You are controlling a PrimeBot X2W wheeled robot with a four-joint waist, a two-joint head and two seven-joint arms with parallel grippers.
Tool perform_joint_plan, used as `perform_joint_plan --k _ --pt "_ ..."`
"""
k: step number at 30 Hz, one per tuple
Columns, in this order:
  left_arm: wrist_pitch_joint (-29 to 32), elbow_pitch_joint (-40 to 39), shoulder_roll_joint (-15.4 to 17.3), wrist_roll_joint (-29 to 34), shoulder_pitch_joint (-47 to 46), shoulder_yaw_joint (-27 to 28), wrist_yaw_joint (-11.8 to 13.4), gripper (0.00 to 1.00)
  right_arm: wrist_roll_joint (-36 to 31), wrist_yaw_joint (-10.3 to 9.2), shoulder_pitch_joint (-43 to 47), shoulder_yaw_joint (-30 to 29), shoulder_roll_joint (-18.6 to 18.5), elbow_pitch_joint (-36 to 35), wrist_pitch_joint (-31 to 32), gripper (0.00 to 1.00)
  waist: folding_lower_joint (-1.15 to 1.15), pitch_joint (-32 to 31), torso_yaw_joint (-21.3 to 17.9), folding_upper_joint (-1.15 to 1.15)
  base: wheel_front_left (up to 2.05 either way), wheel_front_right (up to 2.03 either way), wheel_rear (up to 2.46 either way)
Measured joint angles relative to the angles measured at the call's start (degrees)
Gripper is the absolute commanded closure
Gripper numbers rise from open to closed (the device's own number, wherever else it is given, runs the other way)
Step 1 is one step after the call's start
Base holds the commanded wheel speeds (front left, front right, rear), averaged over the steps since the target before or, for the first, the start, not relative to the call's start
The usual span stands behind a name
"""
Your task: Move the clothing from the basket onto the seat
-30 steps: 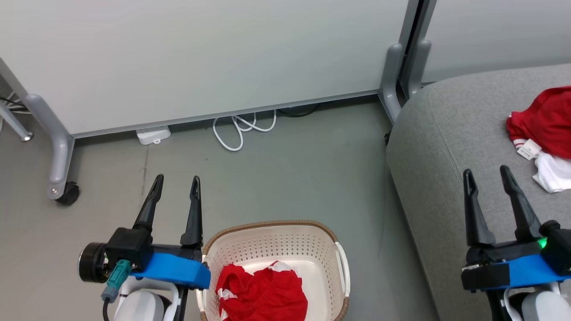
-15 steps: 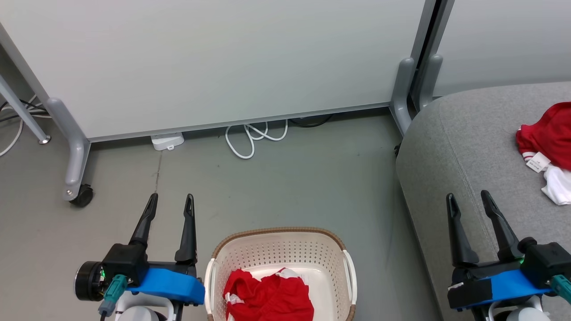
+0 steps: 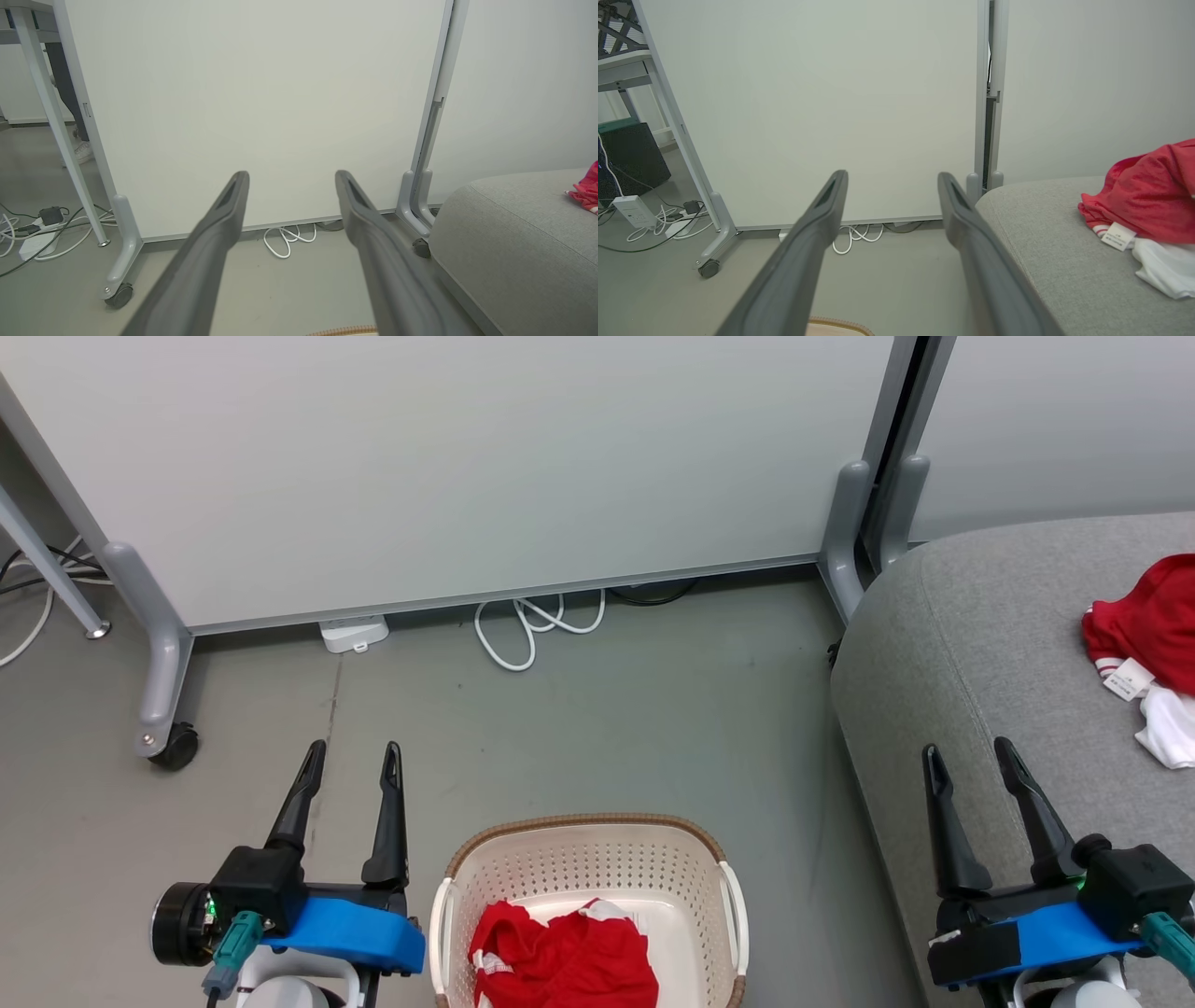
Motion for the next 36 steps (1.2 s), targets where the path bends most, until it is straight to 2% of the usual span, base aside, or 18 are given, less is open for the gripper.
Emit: perform_joint_plan --k 9,15,24,30,36 --pt "0.0 2.9 -0.1 -0.5 -3.7 -3.0 -0.2 0.00 0.2 0.00 -1.2 -0.3 -0.7 -0.8 0.0 0.00 0.00 1.7 -0.6 0.00 0.00 0.00 0.00" --pt "0.0 8.7 1.6 -2.2 -11.0 -9.7 -0.4 0.00 0.4 0.00 -4.5 0.0 -1.5 -2.0 0.0 0.00 0.00 4.5 -2.1 0.00 0.00 0.00 0.00" --pt "0.0 22.1 6.3 -4.3 -25.5 -27.0 -0.5 0.00 1.4 0.00 -12.0 0.2 -2.8 -4.4 0.0 0.00 0.01 12.5 -5.5 0.00 0.00 0.00 0.00" --pt "1.2 32.4 7.1 -7.8 -34.3 -39.6 -0.5 0.00 1.6 0.00 -15.5 0.8 -2.7 -5.7 0.0 0.00 0.01 18.8 -8.1 0.00 0.00 0.00 0.00" --pt "3.5 39.0 7.5 -11.5 -40.8 -52.3 -0.5 0.00 1.7 0.00 -19.2 1.7 -2.8 -7.3 0.0 0.00 0.02 25.9 -10.0 0.00 0.00 0.00 0.00"
